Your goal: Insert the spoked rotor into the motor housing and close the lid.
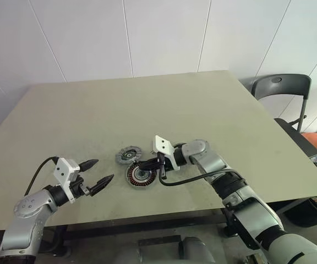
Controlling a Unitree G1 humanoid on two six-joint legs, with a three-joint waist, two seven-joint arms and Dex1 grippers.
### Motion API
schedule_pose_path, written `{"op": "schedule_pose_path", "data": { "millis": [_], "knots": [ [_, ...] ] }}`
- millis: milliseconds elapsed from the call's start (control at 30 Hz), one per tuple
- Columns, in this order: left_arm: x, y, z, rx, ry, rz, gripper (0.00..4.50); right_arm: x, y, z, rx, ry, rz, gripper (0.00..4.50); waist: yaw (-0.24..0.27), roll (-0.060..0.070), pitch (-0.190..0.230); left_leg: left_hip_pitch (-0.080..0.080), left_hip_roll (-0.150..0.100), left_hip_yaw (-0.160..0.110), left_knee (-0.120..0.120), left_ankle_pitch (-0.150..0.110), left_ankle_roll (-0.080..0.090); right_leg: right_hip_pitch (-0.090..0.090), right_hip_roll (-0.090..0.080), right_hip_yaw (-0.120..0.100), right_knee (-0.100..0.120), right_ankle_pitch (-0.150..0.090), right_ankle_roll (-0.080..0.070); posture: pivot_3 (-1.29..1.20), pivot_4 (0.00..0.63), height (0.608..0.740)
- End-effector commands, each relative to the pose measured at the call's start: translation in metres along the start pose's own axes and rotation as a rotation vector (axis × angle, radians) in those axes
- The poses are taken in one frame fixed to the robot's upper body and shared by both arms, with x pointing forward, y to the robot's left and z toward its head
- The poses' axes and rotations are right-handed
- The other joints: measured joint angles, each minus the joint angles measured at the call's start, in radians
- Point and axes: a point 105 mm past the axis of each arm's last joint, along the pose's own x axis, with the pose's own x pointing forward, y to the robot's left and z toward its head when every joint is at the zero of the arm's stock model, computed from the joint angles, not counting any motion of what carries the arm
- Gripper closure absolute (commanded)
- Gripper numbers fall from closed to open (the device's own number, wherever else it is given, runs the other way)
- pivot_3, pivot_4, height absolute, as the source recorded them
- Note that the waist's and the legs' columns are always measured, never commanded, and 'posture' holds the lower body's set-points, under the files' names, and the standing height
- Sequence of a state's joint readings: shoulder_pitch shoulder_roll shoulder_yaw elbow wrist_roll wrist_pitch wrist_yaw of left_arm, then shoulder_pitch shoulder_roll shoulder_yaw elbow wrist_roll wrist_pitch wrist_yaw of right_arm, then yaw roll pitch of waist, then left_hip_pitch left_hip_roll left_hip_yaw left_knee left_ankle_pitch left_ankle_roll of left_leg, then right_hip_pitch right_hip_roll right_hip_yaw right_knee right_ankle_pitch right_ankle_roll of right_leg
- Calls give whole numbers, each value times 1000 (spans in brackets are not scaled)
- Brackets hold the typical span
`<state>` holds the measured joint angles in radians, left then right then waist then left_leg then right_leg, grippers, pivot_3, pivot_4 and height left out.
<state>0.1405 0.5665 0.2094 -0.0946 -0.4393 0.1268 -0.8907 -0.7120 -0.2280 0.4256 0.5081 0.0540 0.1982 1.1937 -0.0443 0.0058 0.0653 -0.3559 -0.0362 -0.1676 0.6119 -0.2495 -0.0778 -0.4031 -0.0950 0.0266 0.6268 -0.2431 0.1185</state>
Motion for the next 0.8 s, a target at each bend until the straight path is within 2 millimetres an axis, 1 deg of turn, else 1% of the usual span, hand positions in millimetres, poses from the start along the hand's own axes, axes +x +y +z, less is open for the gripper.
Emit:
{"op": "schedule_pose_path", "data": {
  "millis": [33, 100, 167, 367, 500, 667, 733, 767, 800],
  "knots": [
    [1, 0, 13, 44, -31, -5, 0, 0, -1, -7, -18, 36, -3, 4473, 0, 0, 0, 0, 0, 0, 0, 0, 0, 0, 0, 0, 0, 0, 0, 0, 0, 740],
    [1, -1, 14, 45, -32, -5, 0, 0, 0, -16, -36, 76, 2, 4473, 0, 0, 0, 0, 0, 0, 0, 0, 0, 0, 0, 0, 0, 0, 0, 0, 0, 740],
    [1, -1, 15, 47, -33, -4, 0, 0, -3, -13, -32, 57, -18, 4473, 0, 0, 0, 1, 0, 0, 0, 0, 0, 1, 0, 0, 0, 0, 0, 0, 0, 740],
    [2, 0, 18, 51, -36, -4, 0, -4, -11, 23, 7, -111, -42, 4473, 0, 0, 0, 1, 0, 0, 1, 0, 0, 1, 0, 0, 2, 0, 0, 0, 0, 740],
    [4, -1, 21, 54, -37, -7, 0, -14, -19, 38, 50, -182, -90, 4473, 0, 0, 0, 0, 0, 0, 1, 0, 0, 0, 0, 0, 2, 0, 0, 0, 0, 740],
    [4, -3, 23, 57, -39, -8, 0, -43, -34, 46, 218, -264, -202, 4473, 3, 0, 0, 0, 0, 0, 1, 0, 0, 0, 0, 0, 2, 0, 0, 0, 0, 740],
    [3, -3, 24, 57, -39, -8, 0, -65, -47, 45, 272, -284, -304, 4473, 3, 0, 0, 0, 0, 0, 1, 0, 0, 0, 0, 0, 1, 0, 0, 0, 0, 740],
    [3, -3, 24, 50, -38, -12, 0, -75, -48, 44, 293, -288, -324, 4473, 3, 0, 0, 0, 0, 0, 1, 0, 0, 0, 0, 0, 1, 0, 0, 0, 0, 740],
    [3, -4, 24, 48, -37, -15, 0, -86, -48, 43, 307, -296, -346, 4311, 4, 0, 0, 0, 0, 0, 1, 0, 0, 0, 0, 0, 1, 0, 0, 0, 0, 740]
  ]
}}
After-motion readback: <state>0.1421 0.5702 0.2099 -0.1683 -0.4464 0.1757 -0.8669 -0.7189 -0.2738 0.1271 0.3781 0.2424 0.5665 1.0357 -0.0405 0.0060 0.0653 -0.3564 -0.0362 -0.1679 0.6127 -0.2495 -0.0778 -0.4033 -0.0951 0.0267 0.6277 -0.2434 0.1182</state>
